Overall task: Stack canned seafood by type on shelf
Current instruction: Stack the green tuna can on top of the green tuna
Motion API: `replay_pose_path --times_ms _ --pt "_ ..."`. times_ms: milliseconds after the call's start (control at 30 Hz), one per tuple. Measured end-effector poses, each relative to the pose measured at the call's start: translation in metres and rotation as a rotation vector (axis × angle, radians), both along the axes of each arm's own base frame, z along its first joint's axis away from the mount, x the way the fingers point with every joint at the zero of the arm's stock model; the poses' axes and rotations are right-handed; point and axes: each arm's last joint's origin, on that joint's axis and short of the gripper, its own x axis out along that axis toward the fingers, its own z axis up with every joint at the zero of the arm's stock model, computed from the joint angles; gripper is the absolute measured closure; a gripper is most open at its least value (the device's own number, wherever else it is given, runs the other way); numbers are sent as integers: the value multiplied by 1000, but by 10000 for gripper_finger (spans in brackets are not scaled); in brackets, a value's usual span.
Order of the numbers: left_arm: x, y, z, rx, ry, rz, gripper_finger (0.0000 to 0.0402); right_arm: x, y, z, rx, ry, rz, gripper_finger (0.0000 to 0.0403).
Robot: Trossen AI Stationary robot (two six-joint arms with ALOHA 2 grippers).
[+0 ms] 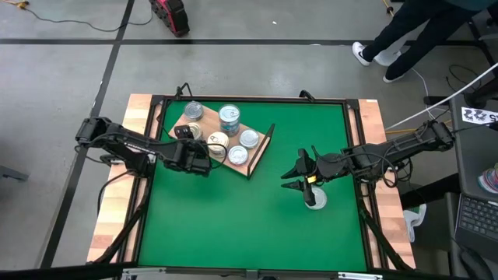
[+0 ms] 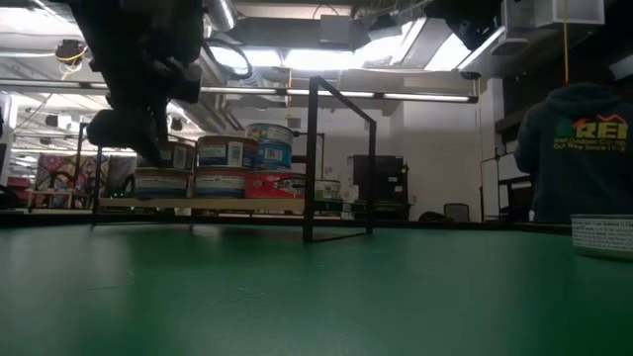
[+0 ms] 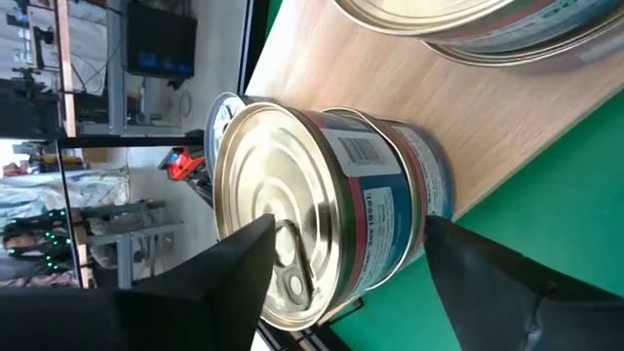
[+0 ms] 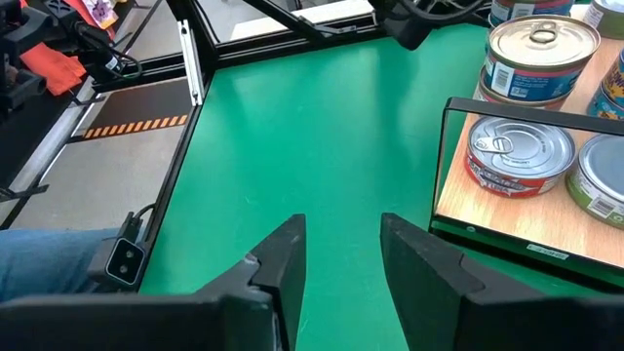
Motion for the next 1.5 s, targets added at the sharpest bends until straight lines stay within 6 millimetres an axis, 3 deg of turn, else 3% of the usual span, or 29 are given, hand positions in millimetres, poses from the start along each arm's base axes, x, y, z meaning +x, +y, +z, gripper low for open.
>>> replay_pose_path --times_ms 300,633,800,1033,1267,1500 --pt "2 -1 5 11 -14 -1 137 0 0 -1 -3 8 0 269" --pt "21 -17 39 3 -102 -104 140 -5 -2 -10 -36 112 3 269" --pt "30 -31 58 -26 -254 -109 140 -12 -2 -17 1 225 32 269" --pt "54 -56 73 -125 -595 -166 139 -23 -2 -28 124 423 -33 269" --pt "81 -79 86 -292 -895 -259 139 -39 23 -32 74 480 12 269" --pt "115 -105 77 -347 -1014 -456 139 -59 59 -37 -23 491 149 269"
